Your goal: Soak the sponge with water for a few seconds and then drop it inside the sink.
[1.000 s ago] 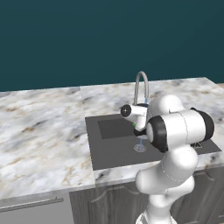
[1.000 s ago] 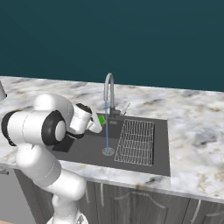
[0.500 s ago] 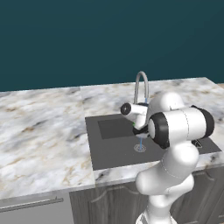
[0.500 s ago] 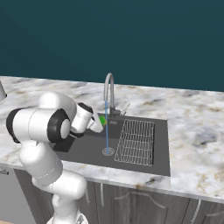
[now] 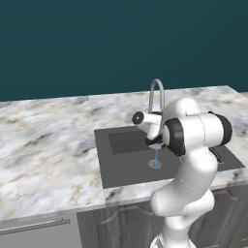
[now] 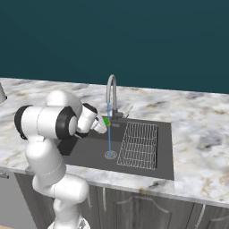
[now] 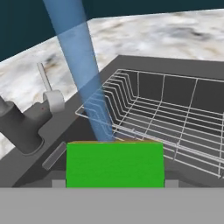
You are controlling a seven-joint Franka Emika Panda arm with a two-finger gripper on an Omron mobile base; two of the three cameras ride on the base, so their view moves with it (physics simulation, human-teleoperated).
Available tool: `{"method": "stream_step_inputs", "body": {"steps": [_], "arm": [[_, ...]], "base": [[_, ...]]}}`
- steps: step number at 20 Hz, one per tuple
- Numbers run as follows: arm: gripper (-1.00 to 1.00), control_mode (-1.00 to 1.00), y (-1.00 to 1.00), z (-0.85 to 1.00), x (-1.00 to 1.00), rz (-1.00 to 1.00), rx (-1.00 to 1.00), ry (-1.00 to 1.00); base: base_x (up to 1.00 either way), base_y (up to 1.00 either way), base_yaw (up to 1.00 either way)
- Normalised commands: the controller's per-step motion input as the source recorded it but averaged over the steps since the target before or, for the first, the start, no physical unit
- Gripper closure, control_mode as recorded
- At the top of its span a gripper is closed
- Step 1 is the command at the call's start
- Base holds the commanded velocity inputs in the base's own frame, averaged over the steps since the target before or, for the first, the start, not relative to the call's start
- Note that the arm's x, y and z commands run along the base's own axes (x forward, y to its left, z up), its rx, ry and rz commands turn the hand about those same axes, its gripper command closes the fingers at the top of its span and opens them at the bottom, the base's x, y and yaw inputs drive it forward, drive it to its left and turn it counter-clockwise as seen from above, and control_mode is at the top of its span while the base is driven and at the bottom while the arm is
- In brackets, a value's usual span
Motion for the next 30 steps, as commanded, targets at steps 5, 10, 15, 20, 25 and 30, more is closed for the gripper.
{"method": "stream_step_inputs", "body": {"steps": [5, 10, 15, 20, 25, 30], "arm": [[1.00, -1.00, 0.00, -0.22, 0.29, -0.02, 0.00, 0.00], [1.00, -1.00, 0.00, -0.22, 0.32, -0.02, 0.00, 0.00], [1.00, -1.00, 0.00, -0.17, 0.26, -0.02, 0.00, 0.00], [1.00, -1.00, -0.02, -0.13, 0.19, -0.03, 0.00, 0.00], [1.00, -1.00, -0.02, -0.07, 0.00, -0.02, 0.00, 0.00], [1.00, -1.00, 0.00, 0.00, -0.23, -0.02, 0.00, 0.00]], "base": [[0.00, 0.00, 0.00], [0.00, 0.00, 0.00], [0.00, 0.00, 0.00], [0.00, 0.00, 0.00], [0.00, 0.00, 0.00], [0.00, 0.00, 0.00]]}}
